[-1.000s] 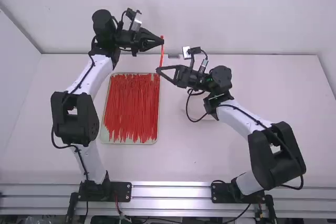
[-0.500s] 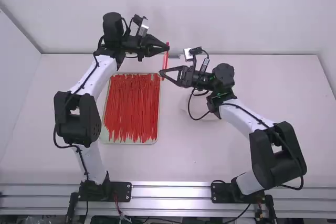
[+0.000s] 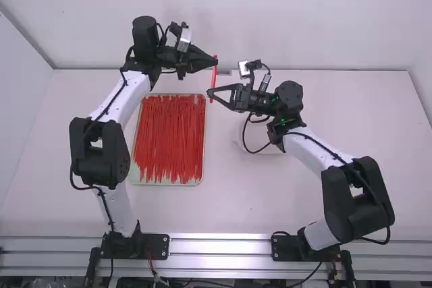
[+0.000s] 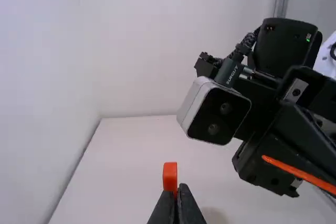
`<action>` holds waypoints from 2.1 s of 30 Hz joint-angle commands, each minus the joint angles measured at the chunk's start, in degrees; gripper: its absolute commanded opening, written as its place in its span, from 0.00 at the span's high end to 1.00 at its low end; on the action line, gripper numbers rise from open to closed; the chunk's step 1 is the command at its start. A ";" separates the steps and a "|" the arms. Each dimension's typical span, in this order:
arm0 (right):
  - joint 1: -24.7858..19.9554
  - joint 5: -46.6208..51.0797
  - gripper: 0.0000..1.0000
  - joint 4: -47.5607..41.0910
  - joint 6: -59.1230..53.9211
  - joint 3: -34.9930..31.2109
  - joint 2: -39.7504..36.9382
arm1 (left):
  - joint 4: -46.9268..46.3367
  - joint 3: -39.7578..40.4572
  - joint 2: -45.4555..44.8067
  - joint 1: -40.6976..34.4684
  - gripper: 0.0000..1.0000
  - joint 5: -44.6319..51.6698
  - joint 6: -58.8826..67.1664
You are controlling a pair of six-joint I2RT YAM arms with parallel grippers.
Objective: Fasten the cable tie
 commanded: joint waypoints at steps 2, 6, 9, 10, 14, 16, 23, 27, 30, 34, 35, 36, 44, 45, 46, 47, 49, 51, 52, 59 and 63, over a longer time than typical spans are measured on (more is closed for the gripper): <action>0.07 -0.44 1.00 0.13 0.37 1.44 0.11 | 0.04 0.98 0.13 0.04 0.98 1.95 10.10; -0.55 0.15 1.00 -1.86 0.15 1.44 0.11 | 0.48 0.98 0.13 0.04 0.98 1.95 10.10; -0.55 0.66 1.00 -2.93 -0.48 1.44 0.11 | 0.48 0.98 0.13 0.04 0.98 1.95 10.08; -0.55 0.63 1.00 -2.67 -0.39 1.44 0.11 | 0.48 0.98 0.13 -0.02 0.98 1.95 10.10; -0.55 1.14 1.00 -2.38 -0.52 1.49 0.11 | 0.42 0.94 0.13 -0.11 0.99 1.95 11.02; -0.55 1.14 1.00 -2.29 -0.63 1.51 0.11 | -0.90 0.92 0.13 0.00 0.98 1.95 13.22; -0.55 2.45 1.00 -2.36 -1.38 1.51 0.11 | -2.93 0.90 0.13 -0.28 0.99 1.97 16.70; -0.52 3.74 1.00 -3.06 -2.32 1.49 0.11 | -2.84 0.90 0.13 -0.48 0.99 1.95 16.70; -0.55 4.13 1.00 -4.07 -2.45 1.49 0.11 | -2.82 0.90 0.13 -0.46 0.99 1.95 16.70; -0.55 4.13 1.00 -4.09 -2.40 1.49 0.11 | -3.23 0.90 0.13 -0.46 0.98 1.95 16.70; -0.55 4.09 1.00 -4.07 -2.45 1.49 0.11 | -3.85 0.90 0.13 -0.46 0.99 1.95 16.72; -0.55 4.07 1.00 -4.07 -2.43 1.49 0.11 | -4.04 0.90 0.13 -0.48 0.98 1.95 16.72; -0.44 4.00 1.00 -4.66 -2.43 1.49 0.11 | -1.81 -1.05 0.13 -1.27 0.99 1.95 16.72; -0.44 4.07 1.00 -4.96 -2.43 1.49 0.11 | -1.20 -1.29 0.13 -1.33 0.99 1.95 16.72; -0.44 4.13 1.00 -5.57 -2.45 1.49 0.11 | 0.04 -1.73 0.13 -1.40 0.99 1.95 16.72; -0.46 4.00 1.00 -5.81 -2.43 1.49 0.11 | 2.54 -2.67 0.13 -1.86 0.99 1.95 16.70; -0.44 3.85 1.00 -5.64 -2.40 1.49 0.11 | 5.88 -3.82 0.13 -2.01 0.99 1.95 16.68; -0.46 4.00 1.00 -5.35 -2.19 1.49 0.11 | 7.72 -4.61 0.13 -1.95 0.99 1.95 16.50; -0.50 4.07 1.00 -5.38 -2.23 1.49 0.11 | 8.46 -4.98 0.13 -2.10 0.99 1.95 16.46; -0.55 3.82 1.00 -5.64 -2.23 1.49 0.11 | 9.88 -5.49 0.13 -1.57 0.99 1.95 16.59; -0.44 3.43 1.00 -5.77 -2.43 1.49 0.11 | 11.69 -5.49 0.13 -0.70 0.99 1.95 15.98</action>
